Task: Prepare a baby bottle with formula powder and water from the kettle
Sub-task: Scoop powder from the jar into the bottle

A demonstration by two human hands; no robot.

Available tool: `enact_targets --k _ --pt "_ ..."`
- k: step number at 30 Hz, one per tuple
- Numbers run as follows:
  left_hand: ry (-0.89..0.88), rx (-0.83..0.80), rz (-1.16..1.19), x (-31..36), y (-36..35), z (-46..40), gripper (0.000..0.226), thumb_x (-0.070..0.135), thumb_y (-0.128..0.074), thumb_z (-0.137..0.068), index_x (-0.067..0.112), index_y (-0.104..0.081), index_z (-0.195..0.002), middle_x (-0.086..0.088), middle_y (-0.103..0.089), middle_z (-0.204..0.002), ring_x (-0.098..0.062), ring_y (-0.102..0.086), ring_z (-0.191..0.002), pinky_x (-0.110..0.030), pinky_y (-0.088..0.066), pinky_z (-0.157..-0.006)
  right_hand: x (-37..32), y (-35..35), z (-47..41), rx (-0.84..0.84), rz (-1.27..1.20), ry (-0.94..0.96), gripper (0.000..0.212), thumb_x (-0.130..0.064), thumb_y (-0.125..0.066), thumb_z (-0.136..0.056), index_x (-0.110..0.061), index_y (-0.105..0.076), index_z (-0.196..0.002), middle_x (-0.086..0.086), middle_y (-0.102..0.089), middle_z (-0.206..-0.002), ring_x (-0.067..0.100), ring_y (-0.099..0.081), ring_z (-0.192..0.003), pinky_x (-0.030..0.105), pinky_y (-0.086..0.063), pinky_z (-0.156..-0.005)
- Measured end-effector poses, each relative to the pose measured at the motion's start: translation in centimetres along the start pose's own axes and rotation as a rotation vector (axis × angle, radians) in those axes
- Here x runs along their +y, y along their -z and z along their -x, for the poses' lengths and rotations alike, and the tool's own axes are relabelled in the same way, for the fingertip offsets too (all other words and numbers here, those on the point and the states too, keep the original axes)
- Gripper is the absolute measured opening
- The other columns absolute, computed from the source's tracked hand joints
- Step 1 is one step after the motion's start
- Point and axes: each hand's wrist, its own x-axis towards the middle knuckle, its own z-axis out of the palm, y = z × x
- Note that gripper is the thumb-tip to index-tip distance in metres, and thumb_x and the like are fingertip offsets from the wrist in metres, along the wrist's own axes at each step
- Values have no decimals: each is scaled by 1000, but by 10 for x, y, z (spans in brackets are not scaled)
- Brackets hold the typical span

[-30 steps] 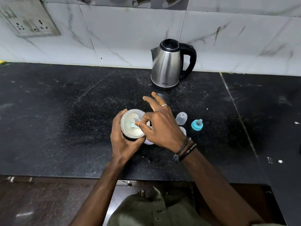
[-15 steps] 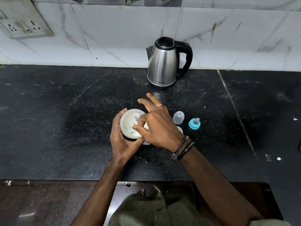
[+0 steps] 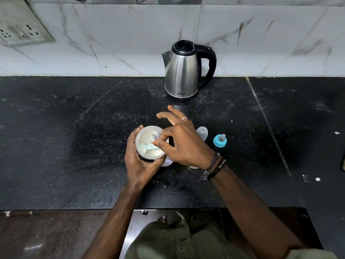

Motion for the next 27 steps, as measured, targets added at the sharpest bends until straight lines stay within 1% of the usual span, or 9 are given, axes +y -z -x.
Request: enact_targets --k 3,7,11,13,18,21,24,27 --pt "18 1 5 2 -2 1 88 7 -93 -64 0 -47 -138 -11 -57 -139 -23 -57 -129 -35 -46 -108 7 4 0 36 -47 -6 16 -28 -77 -84 -17 -76 -72 1 -51 -146 22 -20 -150 26 -17 -110" --pt "26 -9 -3 3 -2 2 88 1 -93 -63 0 -47 -138 -12 -58 -138 -24 -58 -128 -34 -46 -107 12 6 1 62 -47 -8 18 -29 -77 -83 -17 -76 -71 1 -52 -144 23 -23 -149 32 -21 -112" --pt "28 -23 -9 5 -4 3 87 10 -91 -64 1 -46 -138 -9 -57 -138 -17 -57 -127 -27 -44 -106 12 5 3 17 -82 9 16 -28 -78 -83 -17 -77 -72 0 -52 -144 21 -21 -150 29 -16 -112" --pt "35 -25 -10 7 -4 4 88 11 -92 -64 2 -46 -139 -7 -58 -138 -15 -57 -127 -25 -44 -105 11 3 4 1 -103 19 14 -28 -79 -82 -17 -77 -73 0 -52 -144 21 -21 -150 29 -16 -113" --pt "36 -20 -9 7 -3 6 88 12 -91 -65 3 -46 -139 -5 -57 -138 -15 -57 -127 -28 -45 -106 12 3 4 -13 -139 20 14 -27 -80 -81 -17 -77 -72 -1 -52 -144 20 -21 -150 30 -16 -115" --pt "39 -21 -17 7 -3 8 87 14 -90 -65 3 -46 -140 -8 -57 -138 -18 -58 -127 -30 -46 -106 13 4 5 -12 -113 25 14 -27 -80 -81 -17 -77 -72 -1 -51 -144 20 -21 -150 29 -14 -114" --pt "46 -15 -20 7 -3 9 88 15 -91 -66 4 -45 -140 -8 -57 -139 -21 -58 -127 -33 -47 -106 12 6 6 -55 -168 26 12 -26 -81 -80 -17 -78 -73 -3 -51 -145 17 -20 -150 28 -15 -114" --pt "45 -13 -27 6 -4 9 89 14 -92 -64 2 -46 -140 -9 -57 -138 -21 -58 -127 -31 -46 -106 12 6 7 -63 -104 37 13 -25 -81 -80 -16 -77 -71 -2 -49 -147 18 -17 -151 30 -16 -115"
